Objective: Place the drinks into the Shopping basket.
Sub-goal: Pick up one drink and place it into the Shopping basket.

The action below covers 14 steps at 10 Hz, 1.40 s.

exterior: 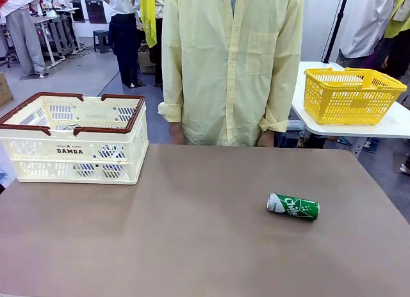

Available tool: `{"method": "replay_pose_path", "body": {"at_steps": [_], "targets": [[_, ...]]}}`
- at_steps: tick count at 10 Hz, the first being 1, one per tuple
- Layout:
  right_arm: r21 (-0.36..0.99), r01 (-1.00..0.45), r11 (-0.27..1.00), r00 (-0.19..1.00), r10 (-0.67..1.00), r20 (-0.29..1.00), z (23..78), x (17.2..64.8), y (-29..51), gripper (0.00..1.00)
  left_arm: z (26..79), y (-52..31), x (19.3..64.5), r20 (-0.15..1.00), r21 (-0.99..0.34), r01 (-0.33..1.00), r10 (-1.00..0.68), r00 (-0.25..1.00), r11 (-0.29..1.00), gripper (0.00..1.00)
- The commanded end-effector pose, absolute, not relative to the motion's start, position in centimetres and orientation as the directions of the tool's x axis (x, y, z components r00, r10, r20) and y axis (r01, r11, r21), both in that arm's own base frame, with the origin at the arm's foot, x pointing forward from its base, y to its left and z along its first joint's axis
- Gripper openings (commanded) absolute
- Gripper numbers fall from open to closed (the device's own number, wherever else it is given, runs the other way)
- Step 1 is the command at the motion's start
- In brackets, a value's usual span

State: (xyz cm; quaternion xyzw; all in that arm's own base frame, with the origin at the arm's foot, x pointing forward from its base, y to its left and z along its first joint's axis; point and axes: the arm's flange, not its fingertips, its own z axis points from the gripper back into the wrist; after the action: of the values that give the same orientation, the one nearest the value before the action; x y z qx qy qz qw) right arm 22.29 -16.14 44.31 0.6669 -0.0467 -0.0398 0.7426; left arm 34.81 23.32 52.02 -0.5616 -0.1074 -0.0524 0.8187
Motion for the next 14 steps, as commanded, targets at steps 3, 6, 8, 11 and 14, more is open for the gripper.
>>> {"method": "replay_pose_path", "body": {"at_steps": [3, 6, 8, 11, 14], "targets": [[0.995, -0.004, 0.099, 0.992, -0.123, 0.016, 44.7, 22.3, -16.0, 1.0, 51.7, 22.8, 34.8, 0.213, -0.915, 0.187, 0.037, 0.976, 0.357, 1.0], [0.949, 0.072, 0.307, 0.997, -0.042, -0.062, 46.2, 23.7, -12.9, 1.0, 51.7, 22.8, 34.8, 0.213, -0.915, 0.187, 0.037, 0.976, 0.357, 1.0], [0.767, 0.144, 0.625, 0.971, 0.059, -0.231, 47.0, 29.6, -4.8, 1.0, 51.7, 22.8, 34.8, 0.213, -0.915, 0.187, 0.037, 0.976, 0.357, 1.0], [0.394, 0.093, 0.914, 0.929, 0.063, -0.366, 44.7, 35.6, 4.9, 1.0, 51.7, 22.8, 34.8, 0.213, -0.915, 0.187, 0.037, 0.976, 0.357, 1.0], [0.078, -0.003, 0.997, 0.989, 0.014, -0.148, 44.2, 37.4, 9.6, 1.0, 51.7, 22.8, 34.8, 0.213, -0.915, 0.187, 0.037, 0.976, 0.357, 1.0]]}}
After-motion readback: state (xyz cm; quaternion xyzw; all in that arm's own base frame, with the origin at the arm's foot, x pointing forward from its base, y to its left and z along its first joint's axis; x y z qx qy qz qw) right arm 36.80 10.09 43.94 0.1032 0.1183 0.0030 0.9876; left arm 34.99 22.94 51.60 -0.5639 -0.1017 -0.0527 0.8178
